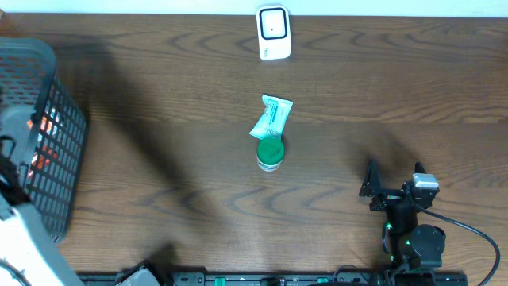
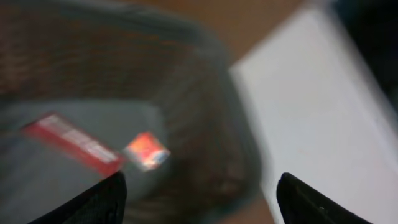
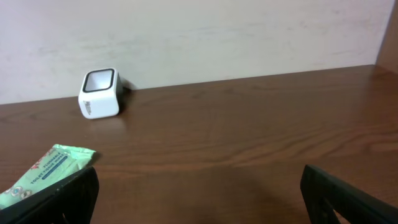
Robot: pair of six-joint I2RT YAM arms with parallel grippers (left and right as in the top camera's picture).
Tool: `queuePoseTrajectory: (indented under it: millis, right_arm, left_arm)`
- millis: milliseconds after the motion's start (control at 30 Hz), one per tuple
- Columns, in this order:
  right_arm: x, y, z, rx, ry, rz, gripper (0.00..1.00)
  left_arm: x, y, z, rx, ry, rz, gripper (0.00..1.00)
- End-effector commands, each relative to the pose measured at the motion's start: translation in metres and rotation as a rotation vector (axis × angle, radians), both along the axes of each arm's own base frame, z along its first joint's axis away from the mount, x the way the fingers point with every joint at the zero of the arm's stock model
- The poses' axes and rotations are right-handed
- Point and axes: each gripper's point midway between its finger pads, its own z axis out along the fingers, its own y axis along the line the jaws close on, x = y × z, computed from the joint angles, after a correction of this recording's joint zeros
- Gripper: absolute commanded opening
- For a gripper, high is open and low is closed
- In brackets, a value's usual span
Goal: Scan the item barcode
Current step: 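Reach into the basket and grasp the red snack bar with left gripper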
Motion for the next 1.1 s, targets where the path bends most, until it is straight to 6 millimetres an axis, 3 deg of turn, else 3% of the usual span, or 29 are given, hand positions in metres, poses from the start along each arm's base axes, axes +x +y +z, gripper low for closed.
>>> queuePoseTrajectory:
  millis: [0, 67, 267, 533, 800, 1000, 1067]
  right_arm:
    - [0.000, 0.000, -0.001, 0.013, 0.003, -0.003, 0.99]
    - [0.000, 0.000, -0.001, 0.013, 0.003, -0.003, 0.99]
    - [0.000, 0.000, -0.001, 0.013, 0.003, -0.003, 0.99]
    - [0.000, 0.000, -0.001, 0.013, 0.003, -0.003, 0.99]
    - [0.000, 0.000, -0.001, 0.013, 0.003, -0.003, 0.99]
    - [0.000, 0.000, -0.001, 0.013, 0.003, -0.003, 0.99]
    - [0.000, 0.000, -0.001, 0.013, 0.003, -0.003, 0.99]
  left_arm:
    - [-0.015, 0.041, -0.062, -0.247, 0.032, 0.265, 0.78]
    - [-0.022, 0.058, -0.106, -0.389, 0.089, 0.389, 0.77]
    - [-0.024, 0.086, -0.194, -0.534, 0.264, 0.570, 0.72]
    - [-0.018, 0.105, -0.281, -0.613, 0.402, 0.681, 0.70]
    - [-0.007, 0.116, -0.336, -0.640, 0.445, 0.693, 0.71]
    - [-0.008, 0.116, -0.359, -0.660, 0.478, 0.702, 0.72]
    - [-0.009, 0.115, -0.364, -0.664, 0.491, 0.705, 0.63]
